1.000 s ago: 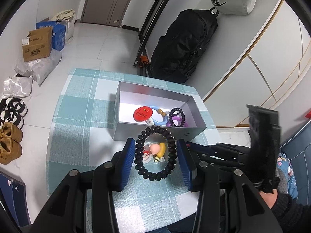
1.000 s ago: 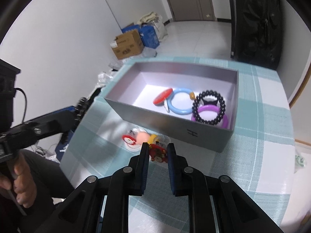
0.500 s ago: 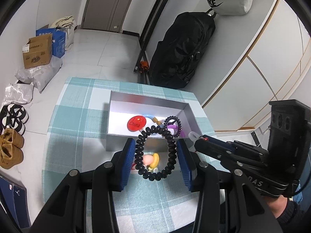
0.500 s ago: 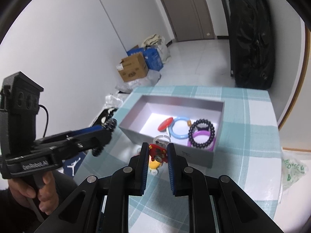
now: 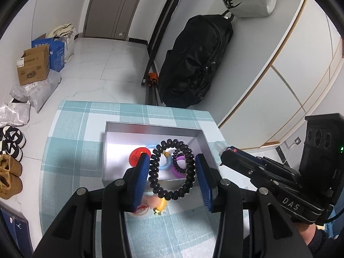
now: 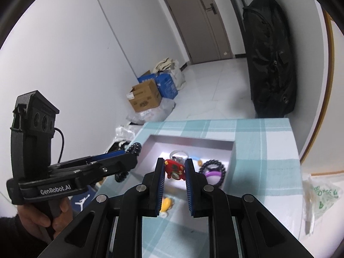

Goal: Organize jewelry
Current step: 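Carry the bracelet and red lion toy into the white box and open both grippers, then raise both open grippers away from the white box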

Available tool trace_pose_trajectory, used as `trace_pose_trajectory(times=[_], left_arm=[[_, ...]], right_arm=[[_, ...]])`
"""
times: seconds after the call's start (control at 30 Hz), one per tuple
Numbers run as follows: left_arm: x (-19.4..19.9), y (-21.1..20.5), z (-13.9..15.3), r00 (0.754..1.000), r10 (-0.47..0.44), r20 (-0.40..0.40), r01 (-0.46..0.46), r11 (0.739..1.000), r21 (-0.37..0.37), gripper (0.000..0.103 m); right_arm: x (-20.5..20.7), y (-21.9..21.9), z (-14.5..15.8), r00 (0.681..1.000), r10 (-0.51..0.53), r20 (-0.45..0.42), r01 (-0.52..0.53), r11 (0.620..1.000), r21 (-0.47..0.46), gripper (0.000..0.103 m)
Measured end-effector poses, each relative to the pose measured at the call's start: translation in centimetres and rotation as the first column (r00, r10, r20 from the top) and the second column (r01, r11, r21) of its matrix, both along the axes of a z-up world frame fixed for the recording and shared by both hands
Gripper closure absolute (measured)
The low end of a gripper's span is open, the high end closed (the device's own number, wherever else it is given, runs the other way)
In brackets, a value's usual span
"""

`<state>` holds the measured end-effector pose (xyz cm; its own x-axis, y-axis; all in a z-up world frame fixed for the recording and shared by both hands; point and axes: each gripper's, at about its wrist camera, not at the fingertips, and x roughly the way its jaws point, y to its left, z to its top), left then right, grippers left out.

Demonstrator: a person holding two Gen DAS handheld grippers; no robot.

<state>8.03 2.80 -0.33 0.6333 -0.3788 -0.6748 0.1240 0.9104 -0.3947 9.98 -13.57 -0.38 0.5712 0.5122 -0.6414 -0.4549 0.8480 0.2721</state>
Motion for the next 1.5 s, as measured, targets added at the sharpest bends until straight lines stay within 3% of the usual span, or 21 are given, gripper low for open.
trace_pose_trajectory(times=[0.1,0.27,0.43,0.53,1.23,1.3,1.37,1.5], left_arm=[[0.6,-0.1,-0.5,1.000,0.001,-0.010,-0.001,1.000,-0.002,0.065],[1.8,-0.1,-1.1,1.000,-0.004,-0.027,0.004,1.000,0.002,0.065],[2.9,0.0,-1.7,0.999,0.000,-0.045,0.000,1.000,-0.005,0.065],[3.1,-0.3,-2.1,0.999,0.002,-0.042,0.000,1.000,0.031,0.065],[6.1,0.5,-4.6,0.990,-0.007,-0.138,0.005,1.000,-0.018,0.064],[6.2,0.5,-4.6,0.991,-0.031,-0.133,0.026,0.999,-0.044,0.060],[6.3,0.2,-4.5,0.990,-0.044,-0.135,0.037,0.998,-0.054,0.056],[6.0,-0.3,-4.3,0.992,-0.042,-0.117,0.040,0.999,-0.017,0.036]], right_arm=[[1.2,-0.5,-0.6,0.999,-0.012,-0.038,0.013,0.999,0.030,0.086],[2.0,-0.5,-0.1,1.000,0.006,-0.010,-0.006,0.999,0.033,0.086],[3.2,-0.6,-0.7,0.999,0.010,-0.039,-0.008,0.998,0.057,0.086],[3.5,-0.2,-1.0,0.999,0.034,-0.026,-0.032,0.998,0.051,0.086],[6.2,-0.2,-3.4,0.995,0.047,-0.085,-0.043,0.998,0.049,0.083],[6.4,-0.4,-3.5,0.995,0.042,-0.087,-0.038,0.998,0.049,0.083],[6.4,-0.6,-3.4,0.995,0.044,-0.085,-0.039,0.998,0.055,0.075],[6.0,-1.0,-2.7,0.997,0.050,-0.060,-0.045,0.996,0.079,0.053]])
